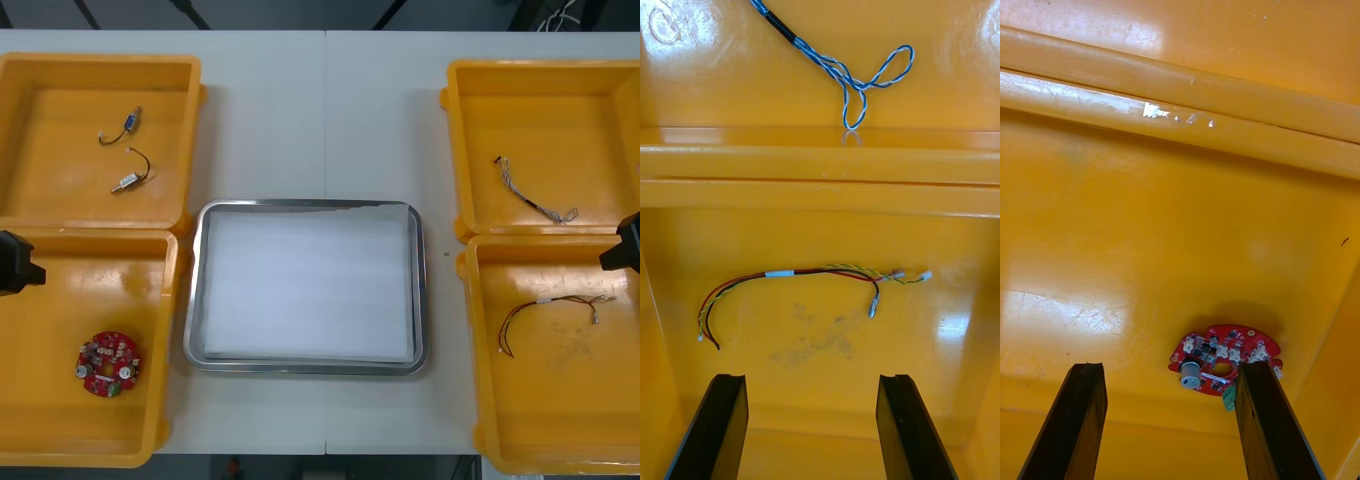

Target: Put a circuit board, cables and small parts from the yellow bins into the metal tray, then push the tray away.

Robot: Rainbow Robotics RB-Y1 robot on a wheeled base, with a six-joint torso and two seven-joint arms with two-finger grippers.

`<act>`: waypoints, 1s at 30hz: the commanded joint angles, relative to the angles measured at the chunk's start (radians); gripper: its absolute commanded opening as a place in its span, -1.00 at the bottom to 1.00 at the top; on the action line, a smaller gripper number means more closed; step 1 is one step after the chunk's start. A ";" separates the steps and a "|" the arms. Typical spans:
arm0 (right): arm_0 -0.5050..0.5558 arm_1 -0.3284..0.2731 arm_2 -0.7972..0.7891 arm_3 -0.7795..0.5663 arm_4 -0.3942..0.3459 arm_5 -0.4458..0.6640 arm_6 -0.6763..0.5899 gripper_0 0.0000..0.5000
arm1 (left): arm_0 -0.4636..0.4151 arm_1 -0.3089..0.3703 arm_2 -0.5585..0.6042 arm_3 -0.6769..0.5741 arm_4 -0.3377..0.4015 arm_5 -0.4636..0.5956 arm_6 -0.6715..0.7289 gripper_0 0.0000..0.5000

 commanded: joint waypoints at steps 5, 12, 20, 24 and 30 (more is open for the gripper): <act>0.004 0.001 0.009 -0.030 0.006 0.007 -0.006 1.00 | 0.007 0.021 0.030 -0.017 -0.009 0.008 -0.061 1.00; 0.004 0.001 0.009 -0.030 0.006 0.007 -0.006 1.00 | 0.007 0.021 0.030 -0.017 -0.009 0.008 -0.061 1.00; 0.004 0.001 0.009 -0.030 0.006 0.007 -0.006 1.00 | 0.007 0.021 0.030 -0.017 -0.009 0.008 -0.061 1.00; 0.004 0.001 0.009 -0.030 0.006 0.007 -0.006 1.00 | 0.007 0.021 0.030 -0.017 -0.009 0.008 -0.061 1.00; 0.004 0.001 0.009 -0.030 0.006 0.007 -0.006 1.00 | 0.007 0.021 0.030 -0.017 -0.009 0.008 -0.061 1.00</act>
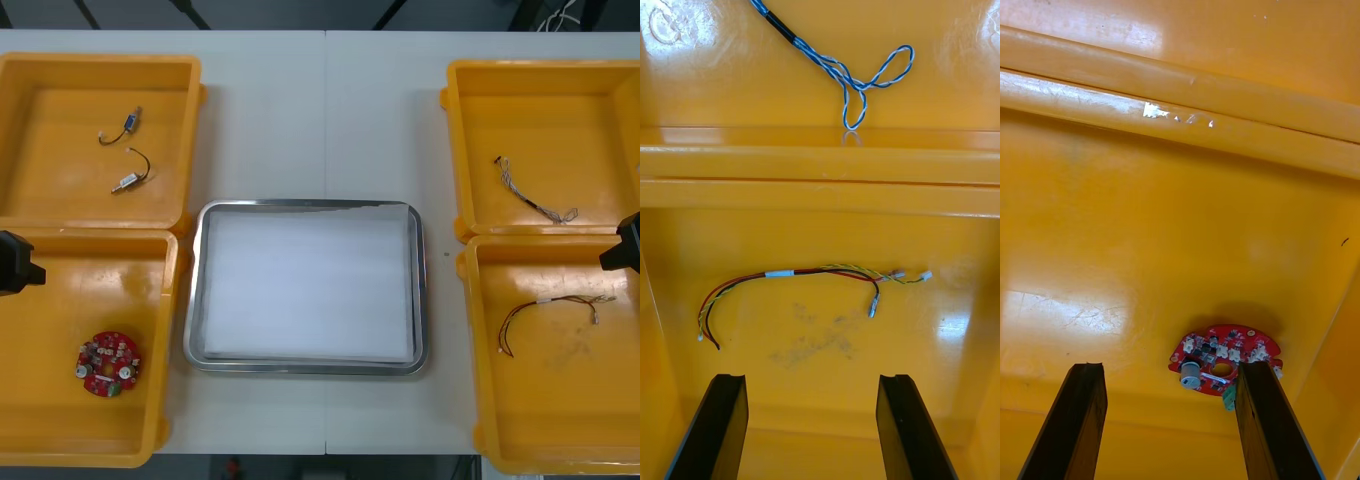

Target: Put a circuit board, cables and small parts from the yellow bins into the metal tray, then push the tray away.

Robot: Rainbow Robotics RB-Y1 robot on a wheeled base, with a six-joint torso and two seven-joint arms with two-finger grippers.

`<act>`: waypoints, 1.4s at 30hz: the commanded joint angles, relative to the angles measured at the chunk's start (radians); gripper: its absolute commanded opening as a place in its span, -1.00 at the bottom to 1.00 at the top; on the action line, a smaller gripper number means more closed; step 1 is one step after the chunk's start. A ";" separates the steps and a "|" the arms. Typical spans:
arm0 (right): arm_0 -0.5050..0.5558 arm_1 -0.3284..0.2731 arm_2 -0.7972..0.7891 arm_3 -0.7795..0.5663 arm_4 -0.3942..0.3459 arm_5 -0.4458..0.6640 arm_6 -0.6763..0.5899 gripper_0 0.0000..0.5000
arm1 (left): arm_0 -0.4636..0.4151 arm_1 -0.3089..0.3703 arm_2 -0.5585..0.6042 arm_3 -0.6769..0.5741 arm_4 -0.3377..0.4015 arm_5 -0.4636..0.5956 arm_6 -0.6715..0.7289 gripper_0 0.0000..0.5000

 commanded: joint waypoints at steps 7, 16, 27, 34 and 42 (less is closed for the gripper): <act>0.004 0.001 0.009 -0.030 0.006 0.007 -0.006 1.00 | 0.007 0.021 0.030 -0.017 -0.009 0.008 -0.061 1.00; 0.004 0.001 0.009 -0.030 0.006 0.007 -0.006 1.00 | 0.007 0.021 0.030 -0.017 -0.009 0.008 -0.061 1.00; 0.004 0.001 0.009 -0.030 0.006 0.007 -0.006 1.00 | 0.007 0.021 0.030 -0.017 -0.009 0.008 -0.061 1.00; 0.004 0.001 0.009 -0.030 0.006 0.007 -0.006 1.00 | 0.007 0.021 0.030 -0.017 -0.009 0.008 -0.061 1.00; 0.004 0.001 0.009 -0.030 0.006 0.007 -0.006 1.00 | 0.007 0.021 0.030 -0.017 -0.009 0.008 -0.061 1.00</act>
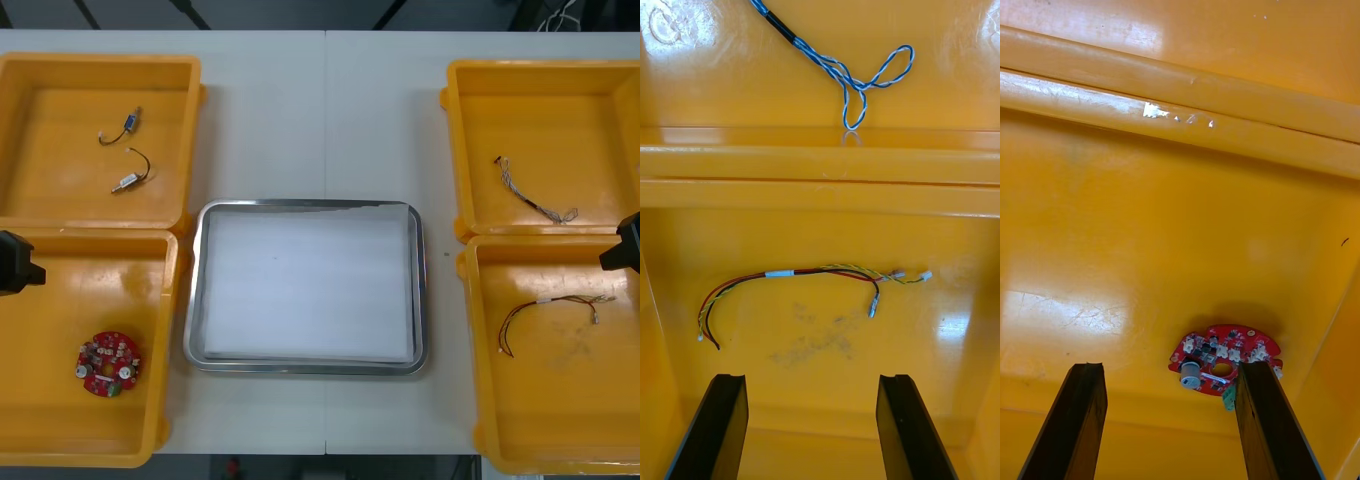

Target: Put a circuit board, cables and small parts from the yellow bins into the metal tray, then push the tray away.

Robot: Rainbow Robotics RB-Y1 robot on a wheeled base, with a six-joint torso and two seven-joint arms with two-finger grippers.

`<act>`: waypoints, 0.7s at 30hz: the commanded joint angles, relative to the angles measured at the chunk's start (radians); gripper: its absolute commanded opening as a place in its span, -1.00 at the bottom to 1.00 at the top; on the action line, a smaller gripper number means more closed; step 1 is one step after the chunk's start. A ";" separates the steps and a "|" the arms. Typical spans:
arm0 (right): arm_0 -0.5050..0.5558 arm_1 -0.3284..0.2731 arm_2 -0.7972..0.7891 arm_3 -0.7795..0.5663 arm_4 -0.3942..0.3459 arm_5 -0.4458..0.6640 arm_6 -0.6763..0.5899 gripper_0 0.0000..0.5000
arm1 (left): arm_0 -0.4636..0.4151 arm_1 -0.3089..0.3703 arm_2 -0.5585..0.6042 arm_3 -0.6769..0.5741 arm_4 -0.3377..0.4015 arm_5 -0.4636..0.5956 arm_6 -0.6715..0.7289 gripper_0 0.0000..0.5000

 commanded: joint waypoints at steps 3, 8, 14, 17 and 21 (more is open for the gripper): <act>0.004 0.001 0.009 -0.030 0.006 0.007 -0.006 1.00 | 0.007 0.021 0.030 -0.017 -0.009 0.008 -0.061 1.00; 0.004 0.001 0.009 -0.030 0.006 0.007 -0.006 1.00 | 0.007 0.021 0.030 -0.017 -0.009 0.008 -0.061 1.00; 0.004 0.001 0.009 -0.030 0.006 0.007 -0.006 1.00 | 0.007 0.021 0.030 -0.017 -0.009 0.008 -0.061 1.00; 0.004 0.001 0.009 -0.030 0.006 0.007 -0.006 1.00 | 0.007 0.021 0.030 -0.017 -0.009 0.008 -0.061 1.00; 0.004 0.001 0.009 -0.030 0.006 0.007 -0.006 1.00 | 0.007 0.021 0.030 -0.017 -0.009 0.008 -0.061 1.00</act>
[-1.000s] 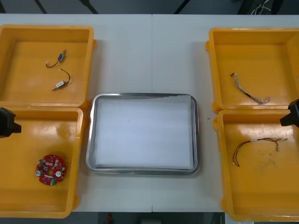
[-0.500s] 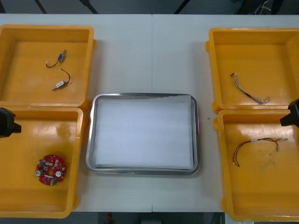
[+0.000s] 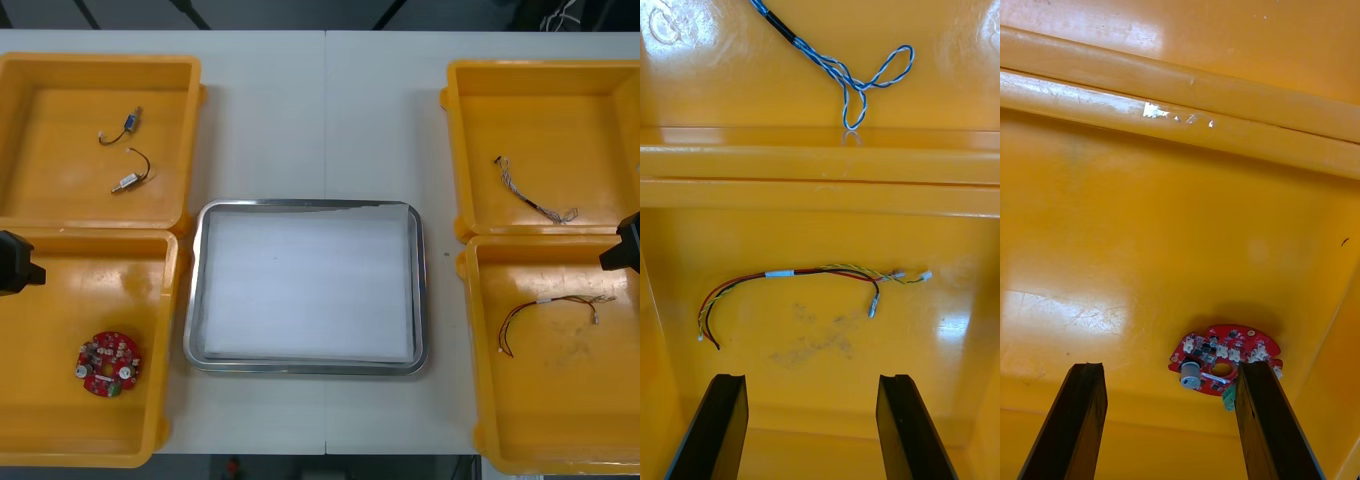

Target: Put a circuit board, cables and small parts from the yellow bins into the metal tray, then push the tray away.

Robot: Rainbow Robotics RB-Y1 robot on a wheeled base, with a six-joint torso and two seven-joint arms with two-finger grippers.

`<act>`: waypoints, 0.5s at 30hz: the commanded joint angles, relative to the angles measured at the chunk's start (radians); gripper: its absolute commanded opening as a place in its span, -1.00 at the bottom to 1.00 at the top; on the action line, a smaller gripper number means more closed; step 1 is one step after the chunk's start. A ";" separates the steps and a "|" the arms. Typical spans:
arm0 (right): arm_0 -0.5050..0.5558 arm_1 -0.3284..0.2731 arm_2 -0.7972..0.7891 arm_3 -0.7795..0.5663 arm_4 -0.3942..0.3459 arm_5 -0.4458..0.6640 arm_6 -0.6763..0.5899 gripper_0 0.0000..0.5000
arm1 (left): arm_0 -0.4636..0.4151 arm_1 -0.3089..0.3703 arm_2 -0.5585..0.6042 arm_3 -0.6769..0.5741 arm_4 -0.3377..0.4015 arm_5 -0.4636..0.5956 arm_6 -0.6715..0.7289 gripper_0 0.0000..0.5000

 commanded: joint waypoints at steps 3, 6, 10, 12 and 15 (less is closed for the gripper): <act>0.004 0.001 0.009 -0.030 0.006 0.007 -0.006 1.00 | 0.007 0.021 0.030 -0.017 -0.009 0.008 -0.061 1.00; 0.004 0.001 0.009 -0.030 0.006 0.007 -0.006 1.00 | 0.007 0.021 0.030 -0.017 -0.009 0.008 -0.061 1.00; 0.004 0.001 0.009 -0.030 0.006 0.007 -0.006 1.00 | 0.007 0.021 0.030 -0.017 -0.009 0.008 -0.061 1.00; 0.004 0.001 0.009 -0.030 0.006 0.007 -0.006 1.00 | 0.007 0.021 0.030 -0.017 -0.009 0.008 -0.061 1.00; 0.004 0.001 0.009 -0.030 0.006 0.007 -0.006 1.00 | 0.007 0.021 0.030 -0.017 -0.009 0.008 -0.061 1.00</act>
